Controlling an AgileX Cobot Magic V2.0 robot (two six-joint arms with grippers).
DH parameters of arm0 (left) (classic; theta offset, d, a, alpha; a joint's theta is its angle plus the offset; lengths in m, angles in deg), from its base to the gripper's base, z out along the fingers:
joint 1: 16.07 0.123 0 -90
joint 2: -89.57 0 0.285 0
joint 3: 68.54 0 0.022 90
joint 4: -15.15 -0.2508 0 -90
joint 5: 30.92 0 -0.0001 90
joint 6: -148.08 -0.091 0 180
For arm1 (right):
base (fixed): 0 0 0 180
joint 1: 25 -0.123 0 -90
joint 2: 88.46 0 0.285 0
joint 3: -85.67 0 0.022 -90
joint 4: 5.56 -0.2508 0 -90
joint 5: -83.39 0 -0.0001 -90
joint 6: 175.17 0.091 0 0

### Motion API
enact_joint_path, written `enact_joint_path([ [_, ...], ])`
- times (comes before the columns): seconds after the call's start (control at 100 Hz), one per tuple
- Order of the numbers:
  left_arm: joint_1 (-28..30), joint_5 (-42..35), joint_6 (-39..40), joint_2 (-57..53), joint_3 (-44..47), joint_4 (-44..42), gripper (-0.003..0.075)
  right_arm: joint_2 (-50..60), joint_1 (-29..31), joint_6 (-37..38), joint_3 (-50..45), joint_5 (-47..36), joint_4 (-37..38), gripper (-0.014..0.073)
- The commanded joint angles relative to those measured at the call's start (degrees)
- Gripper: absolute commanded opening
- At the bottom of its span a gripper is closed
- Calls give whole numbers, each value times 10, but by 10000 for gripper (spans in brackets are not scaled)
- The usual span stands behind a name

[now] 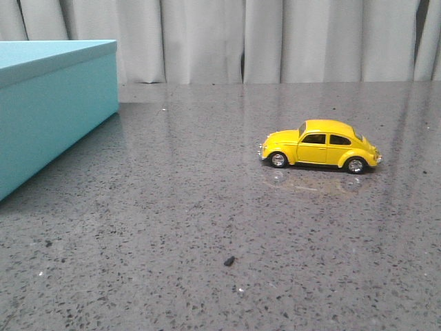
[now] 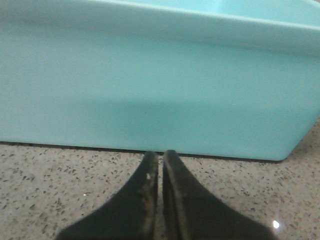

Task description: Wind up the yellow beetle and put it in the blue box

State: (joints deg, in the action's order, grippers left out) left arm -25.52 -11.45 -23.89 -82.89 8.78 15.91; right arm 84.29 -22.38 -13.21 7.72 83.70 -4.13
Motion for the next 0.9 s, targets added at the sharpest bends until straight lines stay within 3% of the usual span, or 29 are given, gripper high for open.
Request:
enact_joint_path([
  [0.0, 2, -18, 1, -19, 18, 7, -19, 12, 2, 1, -9, -42, 5, -44],
  [0.12, 2, -18, 1, -19, 18, 7, -19, 12, 2, 1, -9, -42, 5, -44],
  [0.13, 2, -18, 1, -19, 18, 7, -19, 12, 2, 1, -9, 161, 5, -44],
  [0.14, 2, -18, 1, -19, 18, 7, -19, 12, 2, 36, -9, 161, 5, -44],
  [0.89, 2, -18, 1, -19, 18, 7, -19, 12, 2, 36, -9, 163, 5, -44],
])
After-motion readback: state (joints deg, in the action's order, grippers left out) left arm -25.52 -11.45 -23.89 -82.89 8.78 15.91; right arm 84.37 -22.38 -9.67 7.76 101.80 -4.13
